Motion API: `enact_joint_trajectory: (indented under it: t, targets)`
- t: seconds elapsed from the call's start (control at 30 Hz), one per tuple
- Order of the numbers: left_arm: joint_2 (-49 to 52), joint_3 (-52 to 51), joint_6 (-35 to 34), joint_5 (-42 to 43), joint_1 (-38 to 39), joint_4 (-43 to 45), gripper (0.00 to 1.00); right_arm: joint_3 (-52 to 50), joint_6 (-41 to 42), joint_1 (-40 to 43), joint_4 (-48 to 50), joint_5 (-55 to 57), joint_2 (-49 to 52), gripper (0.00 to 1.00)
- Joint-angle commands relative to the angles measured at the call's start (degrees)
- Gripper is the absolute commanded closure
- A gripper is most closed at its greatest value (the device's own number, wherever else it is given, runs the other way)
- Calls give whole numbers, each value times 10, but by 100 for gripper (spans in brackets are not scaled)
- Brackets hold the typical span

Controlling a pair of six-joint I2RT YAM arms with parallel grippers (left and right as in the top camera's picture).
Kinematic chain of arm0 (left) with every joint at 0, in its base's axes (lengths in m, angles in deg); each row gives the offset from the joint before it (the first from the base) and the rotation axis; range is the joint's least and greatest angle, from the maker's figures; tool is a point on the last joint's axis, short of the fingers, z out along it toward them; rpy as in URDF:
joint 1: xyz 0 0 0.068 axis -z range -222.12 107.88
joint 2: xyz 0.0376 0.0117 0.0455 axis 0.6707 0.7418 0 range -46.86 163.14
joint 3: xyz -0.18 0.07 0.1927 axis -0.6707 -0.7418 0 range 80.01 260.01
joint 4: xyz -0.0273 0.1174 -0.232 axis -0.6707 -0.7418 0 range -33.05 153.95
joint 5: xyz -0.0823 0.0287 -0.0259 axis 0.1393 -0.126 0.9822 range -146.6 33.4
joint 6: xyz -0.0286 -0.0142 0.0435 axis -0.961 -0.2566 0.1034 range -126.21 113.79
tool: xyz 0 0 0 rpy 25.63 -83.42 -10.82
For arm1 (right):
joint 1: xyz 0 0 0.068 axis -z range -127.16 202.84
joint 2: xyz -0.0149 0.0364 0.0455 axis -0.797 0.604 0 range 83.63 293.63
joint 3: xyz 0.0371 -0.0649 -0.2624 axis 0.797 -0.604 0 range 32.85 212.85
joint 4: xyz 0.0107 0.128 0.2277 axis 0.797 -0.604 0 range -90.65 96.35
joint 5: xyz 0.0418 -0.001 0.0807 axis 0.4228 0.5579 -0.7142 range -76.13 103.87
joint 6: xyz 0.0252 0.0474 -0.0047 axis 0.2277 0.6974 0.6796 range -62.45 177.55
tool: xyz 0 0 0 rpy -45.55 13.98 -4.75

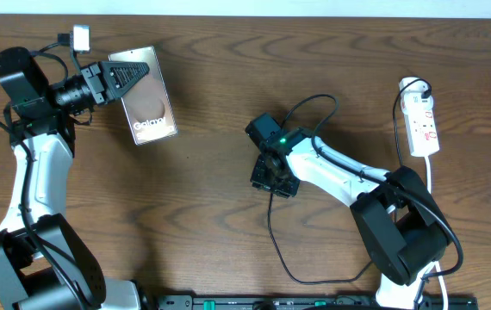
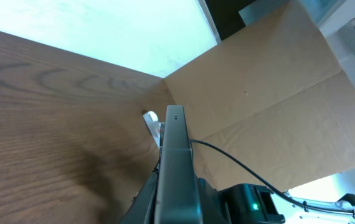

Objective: Plug charger to phone and switch on socket
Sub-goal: 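Close the right gripper on the cable connector and lift it, then carry the connector with the right gripper toward the phone's bottom edge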

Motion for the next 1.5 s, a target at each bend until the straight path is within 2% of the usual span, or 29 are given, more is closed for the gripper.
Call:
enact_joint_trajectory:
  t: [0.0, 0.27, 0.57, 0.73, 1.0, 1.13, 1.23, 1.33, 1.47]
  targets:
    - [-7, 0, 8, 18, 0, 4, 92, -3, 3, 7, 1, 22, 23, 62]
    - [-7, 0, 8, 18, 0, 4, 92, -3, 3, 6, 1, 22, 23, 79]
    - [-7, 0, 8, 18, 0, 2, 92, -3, 3, 6, -1, 22, 23, 84]
    - [-7, -6, 8, 18, 0, 2, 92, -3, 3, 6, -3, 22, 23, 97]
    - [-7, -9, 12, 18, 0, 2, 92, -3, -14, 6, 13, -9, 23, 99]
    - [-7, -9, 12, 18, 0, 2, 92, -3, -94, 6, 80, -91, 23, 99]
    - [-7, -9, 12, 18, 0, 2, 92, -3, -191, 6, 153, -181, 23, 99]
    - [-7, -9, 12, 17, 0, 3, 92, -3, -341, 6, 253, -348, 23, 99]
    - [-7, -9, 12, 18, 0, 3, 92, -3, -451, 6, 332, -513, 23, 99]
